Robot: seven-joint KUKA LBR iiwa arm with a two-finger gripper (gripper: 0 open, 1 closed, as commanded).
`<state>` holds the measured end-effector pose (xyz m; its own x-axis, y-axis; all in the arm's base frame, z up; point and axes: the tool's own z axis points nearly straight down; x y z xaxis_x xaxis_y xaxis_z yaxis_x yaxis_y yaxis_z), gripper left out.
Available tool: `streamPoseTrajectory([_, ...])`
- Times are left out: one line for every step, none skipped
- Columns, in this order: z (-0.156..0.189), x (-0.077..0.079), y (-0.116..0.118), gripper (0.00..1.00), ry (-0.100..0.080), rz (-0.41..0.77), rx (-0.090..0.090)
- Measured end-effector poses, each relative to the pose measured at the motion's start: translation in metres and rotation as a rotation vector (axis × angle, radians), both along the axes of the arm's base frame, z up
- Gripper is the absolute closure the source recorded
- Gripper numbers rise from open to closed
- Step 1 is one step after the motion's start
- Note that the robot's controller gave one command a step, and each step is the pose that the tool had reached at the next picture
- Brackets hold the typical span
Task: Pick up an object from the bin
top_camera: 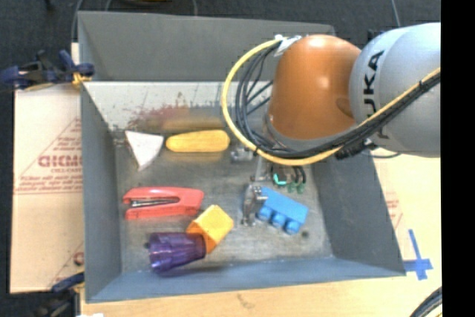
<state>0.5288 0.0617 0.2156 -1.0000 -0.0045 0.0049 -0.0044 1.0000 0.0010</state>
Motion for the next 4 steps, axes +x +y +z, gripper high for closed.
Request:
streamPoseTrajectory([0.004,0.002,0.0,0.0,-0.008,-0.002,0.001])
streamPoseTrajectory([-0.025,0.001,0.008,0.0,-0.013,0.102,-0.001])
streamPoseTrajectory([-0.089,-0.006,0.016,0.0,-0.013,0.243,-0.001])
streamPoseTrajectory([-0.138,-0.012,0.021,1.0,-0.023,0.365,-0.007])
